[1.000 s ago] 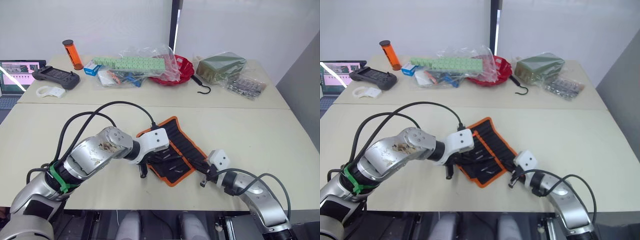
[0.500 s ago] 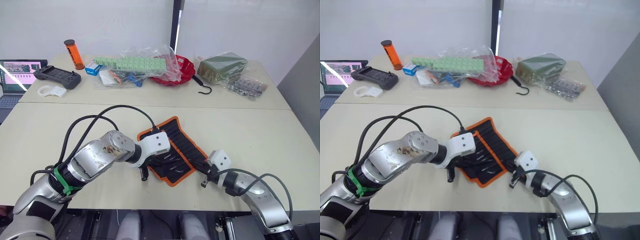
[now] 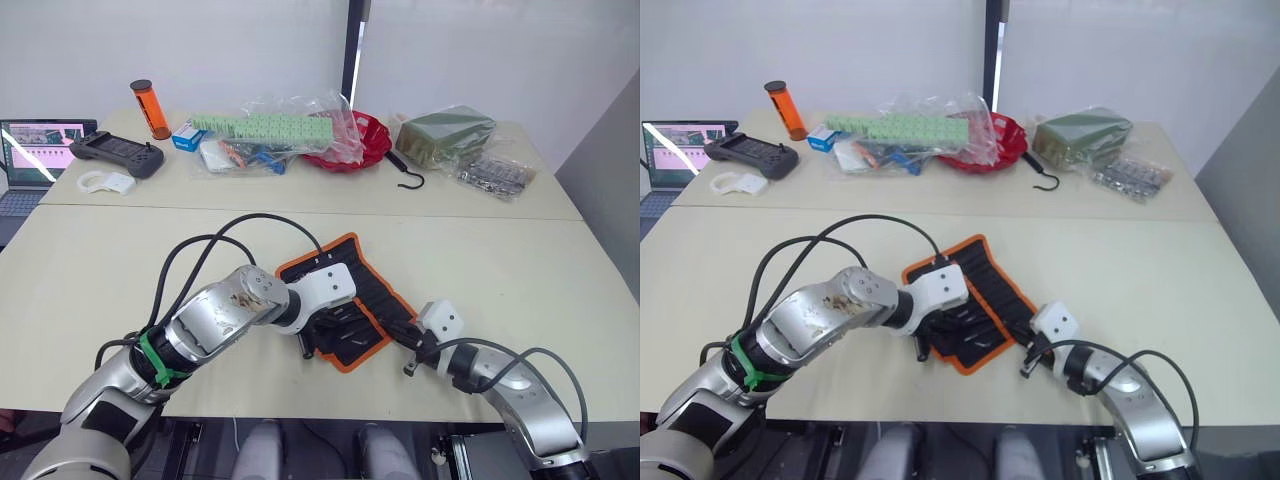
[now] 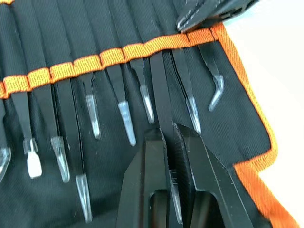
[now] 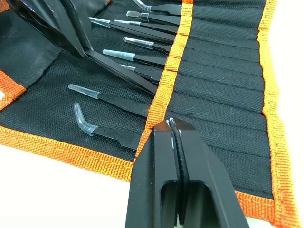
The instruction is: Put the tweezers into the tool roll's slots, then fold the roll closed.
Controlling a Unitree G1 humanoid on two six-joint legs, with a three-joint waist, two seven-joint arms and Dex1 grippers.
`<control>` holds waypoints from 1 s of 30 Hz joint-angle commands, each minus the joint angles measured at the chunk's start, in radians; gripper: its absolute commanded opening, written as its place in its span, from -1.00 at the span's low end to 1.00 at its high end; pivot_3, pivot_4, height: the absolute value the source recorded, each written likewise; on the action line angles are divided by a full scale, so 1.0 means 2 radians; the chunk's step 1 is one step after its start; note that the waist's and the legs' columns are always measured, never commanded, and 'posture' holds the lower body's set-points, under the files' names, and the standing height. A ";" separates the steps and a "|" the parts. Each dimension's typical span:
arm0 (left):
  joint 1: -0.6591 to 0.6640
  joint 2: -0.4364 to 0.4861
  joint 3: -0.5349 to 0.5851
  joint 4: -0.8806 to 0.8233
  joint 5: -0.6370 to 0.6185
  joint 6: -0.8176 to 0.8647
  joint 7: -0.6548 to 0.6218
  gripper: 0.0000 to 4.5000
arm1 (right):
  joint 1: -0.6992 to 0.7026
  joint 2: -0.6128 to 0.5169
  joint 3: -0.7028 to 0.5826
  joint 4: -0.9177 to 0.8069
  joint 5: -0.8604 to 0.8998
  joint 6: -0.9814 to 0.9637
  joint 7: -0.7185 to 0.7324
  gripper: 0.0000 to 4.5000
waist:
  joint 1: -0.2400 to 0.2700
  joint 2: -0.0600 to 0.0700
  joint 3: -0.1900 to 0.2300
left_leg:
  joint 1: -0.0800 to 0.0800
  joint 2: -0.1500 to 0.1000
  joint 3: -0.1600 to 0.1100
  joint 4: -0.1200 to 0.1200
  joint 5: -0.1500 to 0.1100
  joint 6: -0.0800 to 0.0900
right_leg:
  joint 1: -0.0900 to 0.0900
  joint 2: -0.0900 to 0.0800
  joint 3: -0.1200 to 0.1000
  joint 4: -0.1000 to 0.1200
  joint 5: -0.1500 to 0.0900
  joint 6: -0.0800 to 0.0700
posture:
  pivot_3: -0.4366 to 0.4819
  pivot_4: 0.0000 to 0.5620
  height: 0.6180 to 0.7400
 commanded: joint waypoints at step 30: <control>0.010 -0.095 0.063 0.066 0.029 -0.019 0.028 0.18 | -0.003 -0.006 0.020 0.024 -0.002 0.011 0.015 -1.00 | -0.002 0.001 0.000 | 0.003 0.000 0.000 0.001 0.000 0.000 | 0.004 0.000 0.000 0.000 0.000 0.001 | -0.05 -0.47 1.00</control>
